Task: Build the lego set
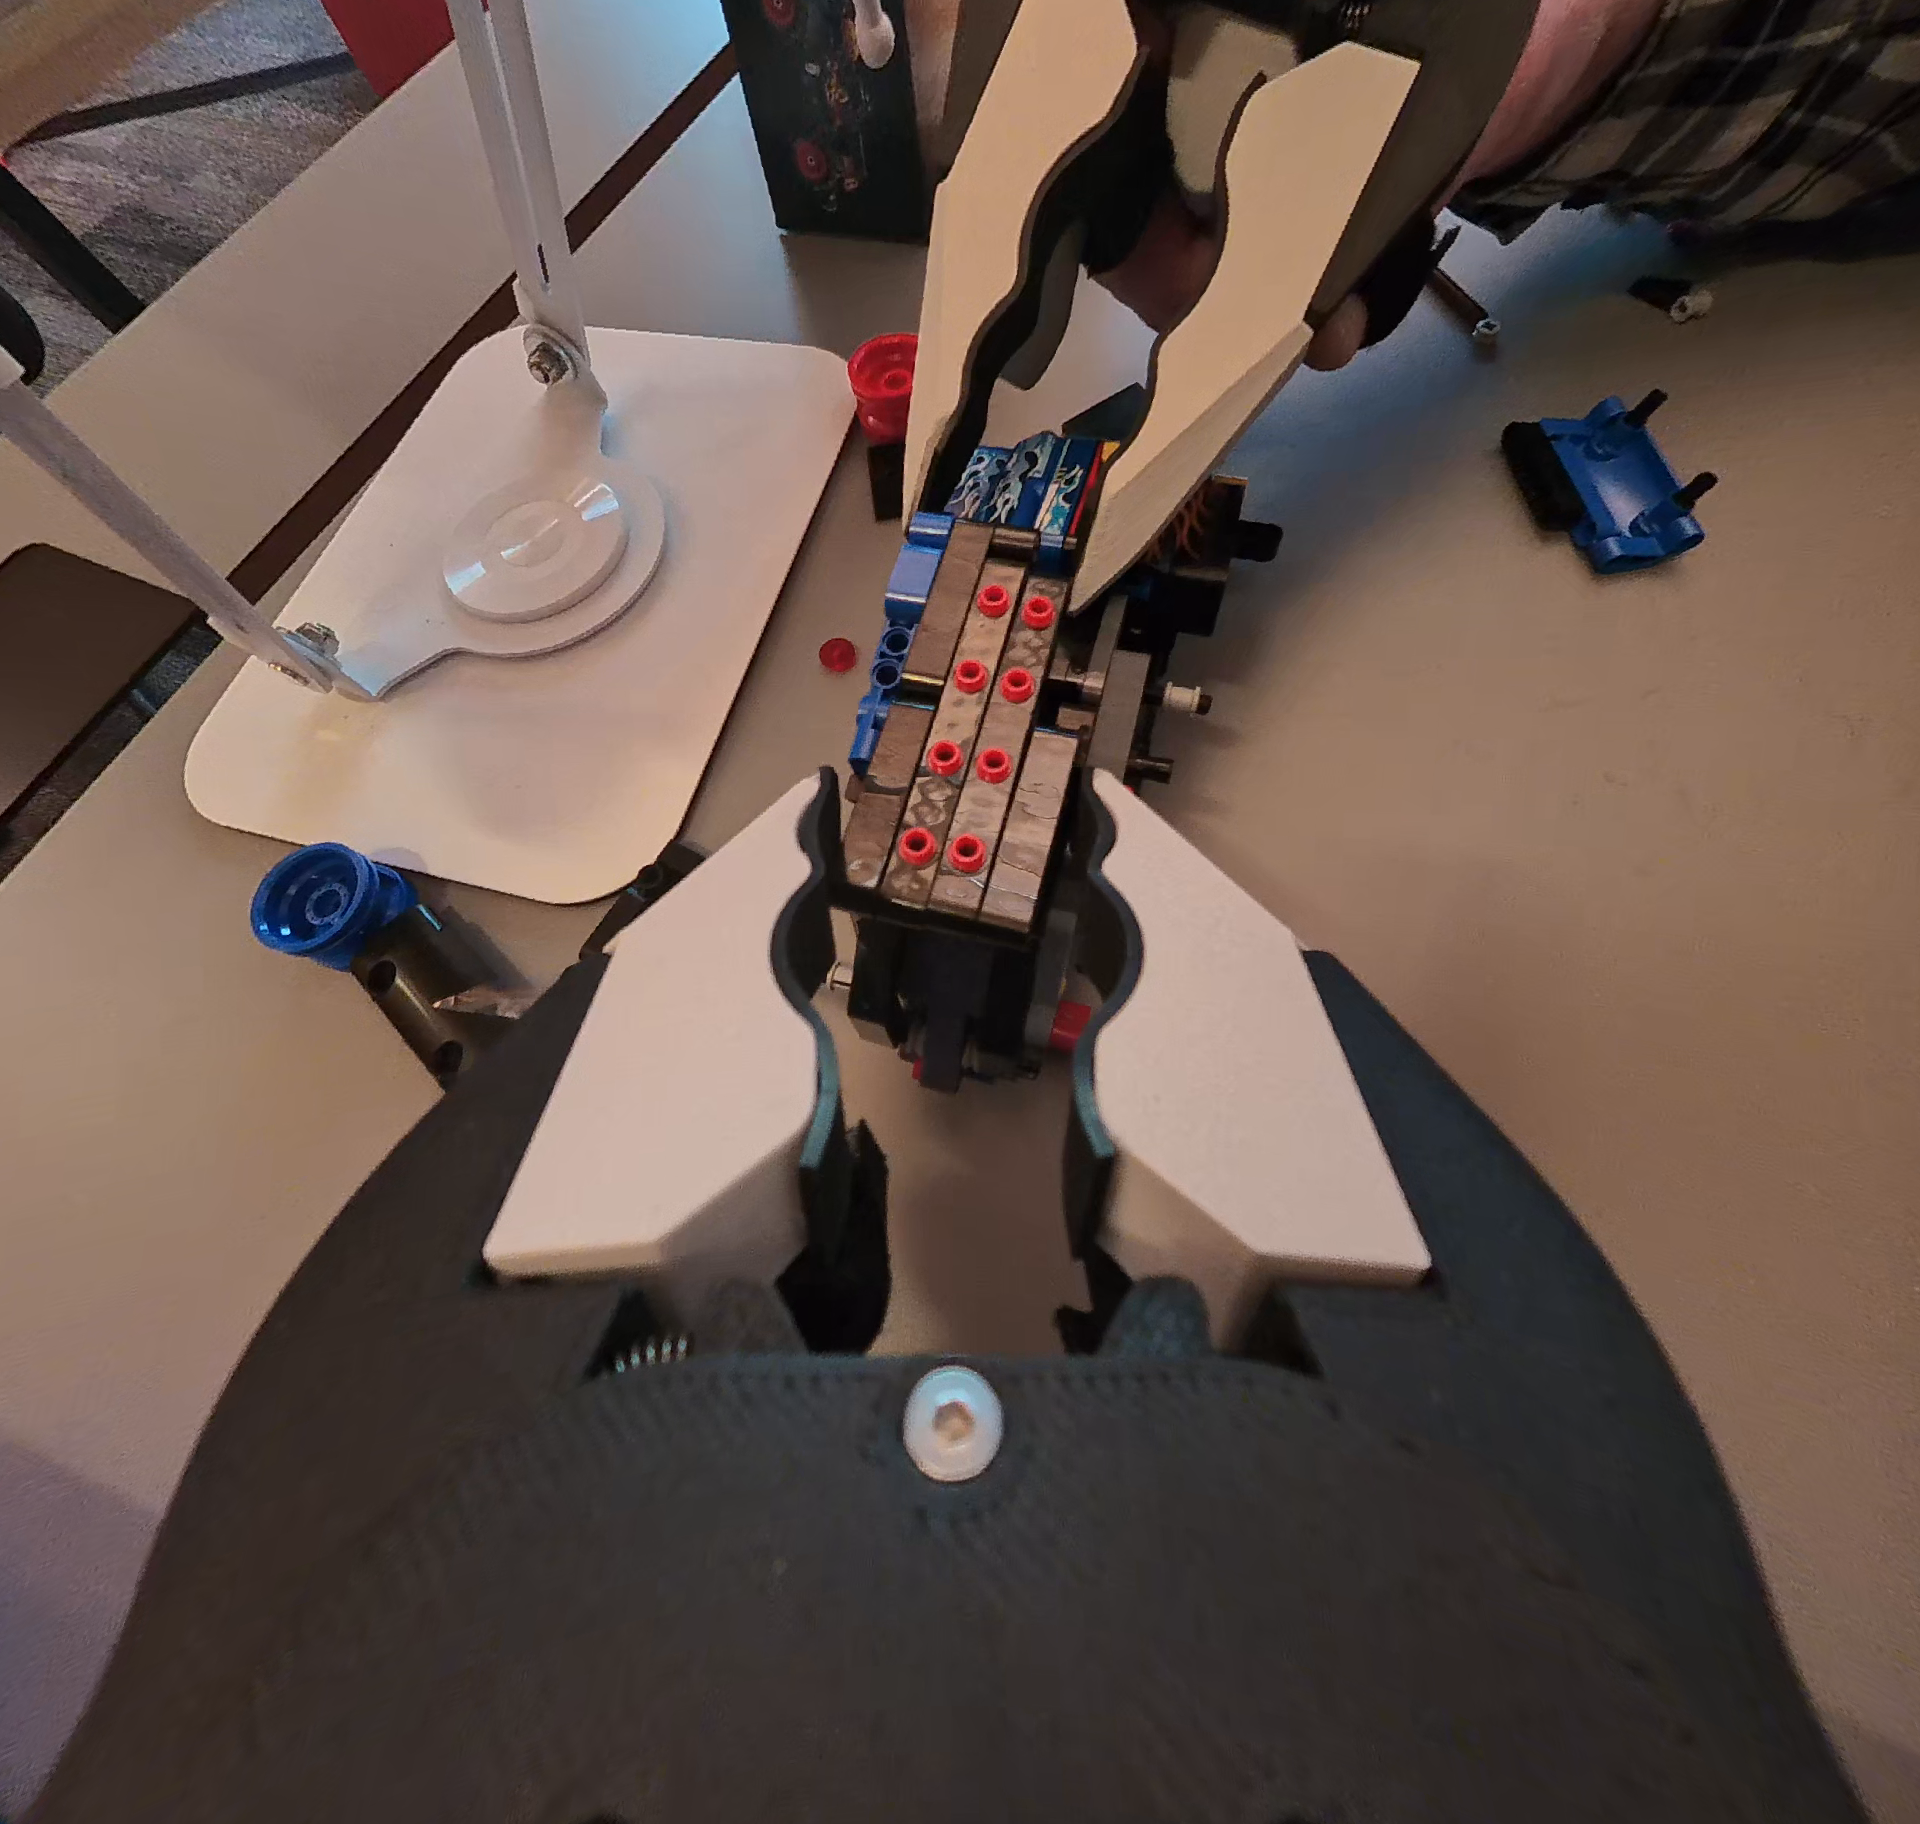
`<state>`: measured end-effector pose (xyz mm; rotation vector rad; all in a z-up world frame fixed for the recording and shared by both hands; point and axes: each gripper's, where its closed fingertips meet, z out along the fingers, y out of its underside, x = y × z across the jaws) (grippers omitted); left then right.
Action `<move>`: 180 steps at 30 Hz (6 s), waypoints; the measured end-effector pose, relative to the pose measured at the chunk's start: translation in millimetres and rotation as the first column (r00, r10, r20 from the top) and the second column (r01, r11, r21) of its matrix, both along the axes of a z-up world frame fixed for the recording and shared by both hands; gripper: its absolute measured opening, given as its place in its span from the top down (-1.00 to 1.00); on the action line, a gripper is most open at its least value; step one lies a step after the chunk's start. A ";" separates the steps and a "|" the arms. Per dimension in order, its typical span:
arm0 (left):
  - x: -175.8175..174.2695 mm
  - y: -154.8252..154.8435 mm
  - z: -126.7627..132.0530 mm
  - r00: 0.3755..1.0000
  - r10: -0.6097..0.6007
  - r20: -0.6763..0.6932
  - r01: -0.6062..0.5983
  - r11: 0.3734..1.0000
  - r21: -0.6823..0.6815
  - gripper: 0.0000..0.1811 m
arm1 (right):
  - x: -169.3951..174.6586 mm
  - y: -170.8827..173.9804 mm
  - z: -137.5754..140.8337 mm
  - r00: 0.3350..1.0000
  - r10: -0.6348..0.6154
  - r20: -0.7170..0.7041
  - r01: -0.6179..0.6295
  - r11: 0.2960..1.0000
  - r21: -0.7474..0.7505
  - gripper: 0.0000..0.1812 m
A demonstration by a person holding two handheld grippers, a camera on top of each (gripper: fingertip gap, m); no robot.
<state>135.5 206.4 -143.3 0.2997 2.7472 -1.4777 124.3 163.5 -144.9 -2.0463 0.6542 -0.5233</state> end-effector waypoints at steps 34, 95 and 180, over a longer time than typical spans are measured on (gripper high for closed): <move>3.0 19.1 -7.2 0.983 0.112 -0.147 -0.087 0.982 0.165 0.27 | -49.6 18.9 1.6 0.982 0.040 -0.186 -0.058 0.994 -0.089 0.75; -154.9 -64.2 103.0 0.720 -0.380 -0.581 0.231 0.920 -0.315 0.93 | -115.7 -33.5 92.6 0.885 -0.097 0.456 0.255 0.919 -0.300 0.35; -51.4 -20.8 14.4 0.807 0.035 -0.589 -0.105 0.991 -0.085 0.64 | -57.5 11.4 -13.7 0.963 -0.221 -0.151 0.200 0.970 -0.142 0.33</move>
